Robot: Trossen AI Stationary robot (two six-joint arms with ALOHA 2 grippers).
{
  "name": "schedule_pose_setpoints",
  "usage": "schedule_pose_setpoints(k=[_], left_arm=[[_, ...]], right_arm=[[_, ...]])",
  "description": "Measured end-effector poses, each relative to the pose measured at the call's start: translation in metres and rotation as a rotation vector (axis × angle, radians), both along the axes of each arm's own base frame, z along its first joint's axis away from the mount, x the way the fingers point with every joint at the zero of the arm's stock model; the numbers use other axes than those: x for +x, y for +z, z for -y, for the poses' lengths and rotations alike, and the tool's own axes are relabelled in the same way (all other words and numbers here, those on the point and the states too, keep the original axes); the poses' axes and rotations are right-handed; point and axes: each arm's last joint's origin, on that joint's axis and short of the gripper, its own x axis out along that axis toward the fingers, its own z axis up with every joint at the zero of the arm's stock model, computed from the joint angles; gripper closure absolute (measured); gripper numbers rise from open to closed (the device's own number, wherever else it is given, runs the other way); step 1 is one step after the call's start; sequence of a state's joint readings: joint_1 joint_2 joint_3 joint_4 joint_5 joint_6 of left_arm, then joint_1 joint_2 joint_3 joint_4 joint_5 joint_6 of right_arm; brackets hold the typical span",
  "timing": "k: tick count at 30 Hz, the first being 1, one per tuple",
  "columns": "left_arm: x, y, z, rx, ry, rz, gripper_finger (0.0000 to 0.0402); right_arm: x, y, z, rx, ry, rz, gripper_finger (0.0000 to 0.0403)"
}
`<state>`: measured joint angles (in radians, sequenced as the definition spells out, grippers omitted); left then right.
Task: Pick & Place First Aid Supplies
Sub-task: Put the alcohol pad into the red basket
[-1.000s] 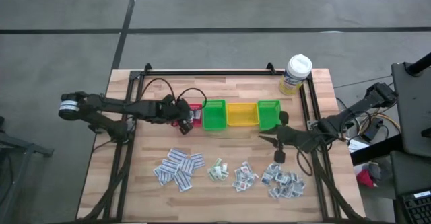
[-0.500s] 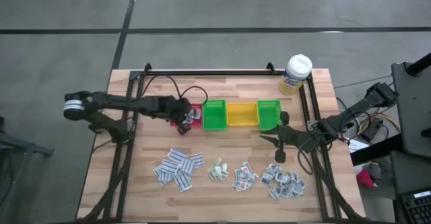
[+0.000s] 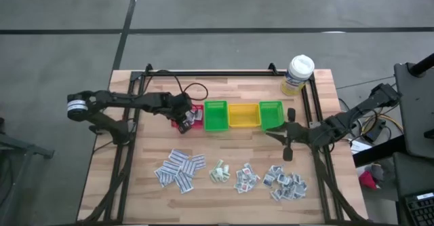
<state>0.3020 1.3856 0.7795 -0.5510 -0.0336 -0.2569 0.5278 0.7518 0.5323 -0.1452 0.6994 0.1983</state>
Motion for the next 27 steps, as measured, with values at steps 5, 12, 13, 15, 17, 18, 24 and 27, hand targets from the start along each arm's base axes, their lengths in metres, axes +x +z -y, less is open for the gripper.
schedule_pose_setpoints(k=[5, 12, 13, 15, 17, 18, 24, 27], left_arm=[[0.001, -0.004, -0.001, -0.02, -0.005, -0.016, 0.0401], [0.002, -0.008, -0.001, -0.026, -0.023, -0.029, 0.0402], [0.002, -0.008, -0.001, -0.026, -0.023, -0.029, 0.0401], [0.002, -0.008, -0.001, -0.026, -0.023, -0.029, 0.0401], [0.002, -0.007, -0.001, -0.025, -0.023, -0.029, 0.0398], [0.002, -0.007, -0.001, -0.024, -0.022, -0.029, 0.0396], [0.003, -0.007, -0.002, 0.005, -0.008, -0.021, 0.0377], [0.004, -0.006, -0.003, 0.016, -0.004, -0.013, 0.0361]], right_arm=[[-0.012, -0.003, 0.007, 0.021, 0.0, 0.035, 0.0351], [-0.024, -0.008, 0.014, 0.051, -0.002, 0.076, 0.0351], [-0.025, -0.008, 0.014, 0.053, -0.002, 0.079, 0.0351], [-0.026, -0.009, 0.015, 0.058, -0.002, 0.085, 0.0351], [-0.027, -0.01, 0.016, 0.06, -0.002, 0.086, 0.0351], [-0.027, -0.011, 0.016, 0.06, -0.002, 0.086, 0.0351], [-0.027, -0.012, 0.015, 0.073, -0.006, 0.086, 0.0351], [-0.027, -0.012, 0.015, 0.076, -0.006, 0.085, 0.0351]])
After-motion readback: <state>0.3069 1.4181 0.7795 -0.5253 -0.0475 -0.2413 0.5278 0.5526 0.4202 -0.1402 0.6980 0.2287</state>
